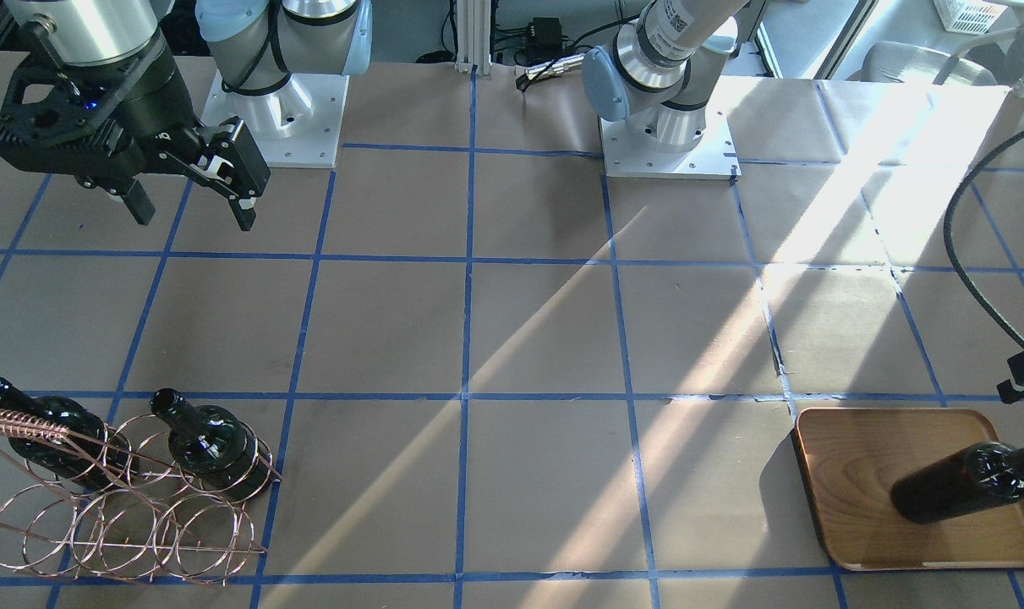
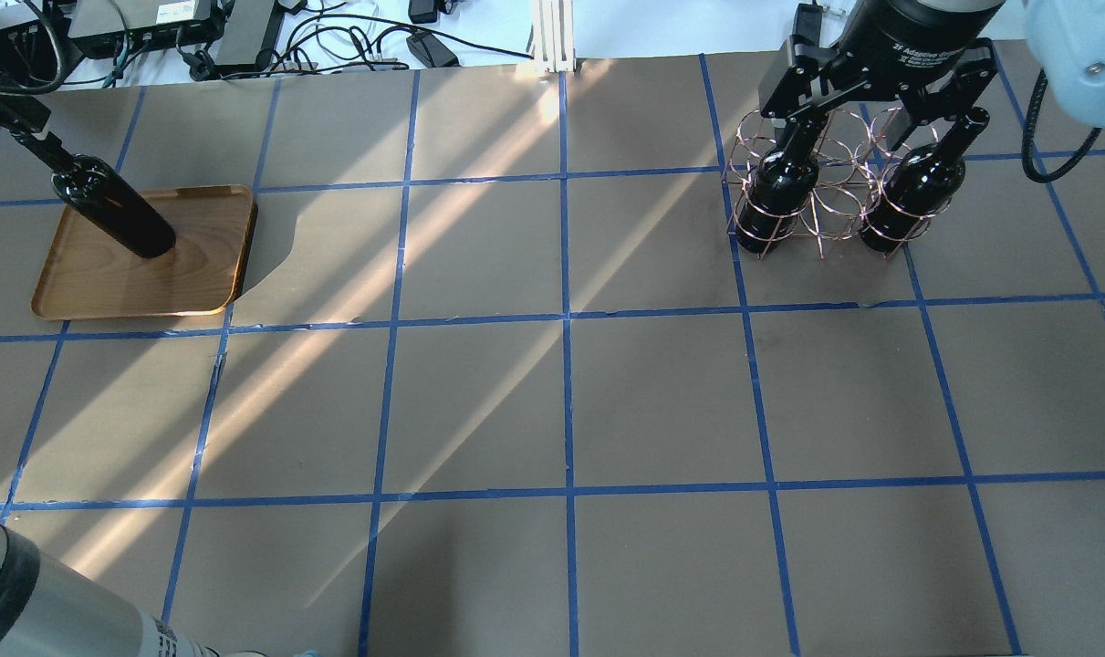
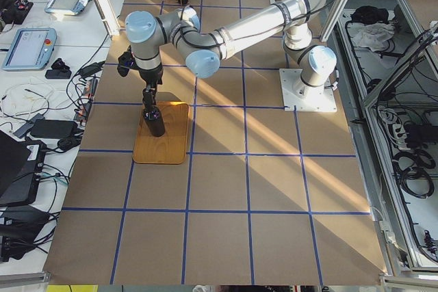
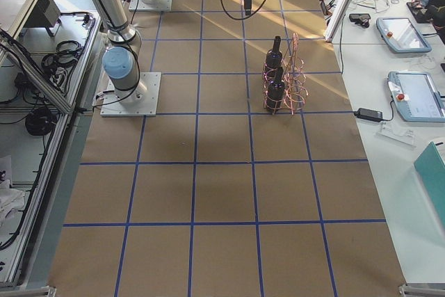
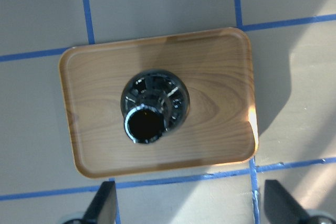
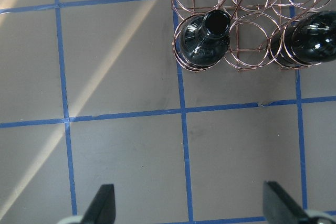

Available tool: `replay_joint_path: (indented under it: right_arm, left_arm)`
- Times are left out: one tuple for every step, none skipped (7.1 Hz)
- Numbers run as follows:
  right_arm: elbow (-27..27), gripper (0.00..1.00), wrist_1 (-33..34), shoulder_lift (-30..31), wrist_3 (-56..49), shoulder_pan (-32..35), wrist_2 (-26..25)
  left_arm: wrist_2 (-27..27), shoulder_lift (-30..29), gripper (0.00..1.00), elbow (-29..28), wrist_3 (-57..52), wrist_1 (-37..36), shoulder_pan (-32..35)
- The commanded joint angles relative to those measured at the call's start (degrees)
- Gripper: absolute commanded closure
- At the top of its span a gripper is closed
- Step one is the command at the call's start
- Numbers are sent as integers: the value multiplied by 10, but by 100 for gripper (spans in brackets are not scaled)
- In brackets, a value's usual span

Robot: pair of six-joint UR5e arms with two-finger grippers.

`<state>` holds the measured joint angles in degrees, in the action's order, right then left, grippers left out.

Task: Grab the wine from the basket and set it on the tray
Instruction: 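Open the left gripper and raise it away from the bottle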

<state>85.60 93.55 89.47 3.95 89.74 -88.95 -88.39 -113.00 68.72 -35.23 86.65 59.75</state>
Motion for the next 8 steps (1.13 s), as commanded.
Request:
replay_joint_path:
  right_arm:
    - [0, 0, 0, 0, 0, 0, 0]
    - [0, 0, 0, 0, 0, 0, 0]
    - [0, 0, 0, 0, 0, 0, 0]
    - [0, 0, 0, 0, 0, 0, 0]
    - [0, 0, 0, 0, 0, 0, 0]
    - [0, 0, 1, 0, 0, 0, 0]
    - [0, 0, 0, 0, 0, 0, 0]
    - [0, 0, 0, 0, 0, 0, 0]
  left_arm:
    - [-4, 84, 0, 15, 94, 114, 24]
    - [-3, 124, 0, 29, 129, 128, 65]
    - [-5, 160, 0, 50, 159, 129, 116]
    - [-2, 189, 0, 75, 238, 128, 162]
    - [11, 203, 0, 92, 295, 125, 206]
    - [11, 211, 0, 104, 313, 119, 253]
    - [6, 212, 0, 118, 331, 88, 299]
    - [5, 218, 0, 140, 344, 52, 323]
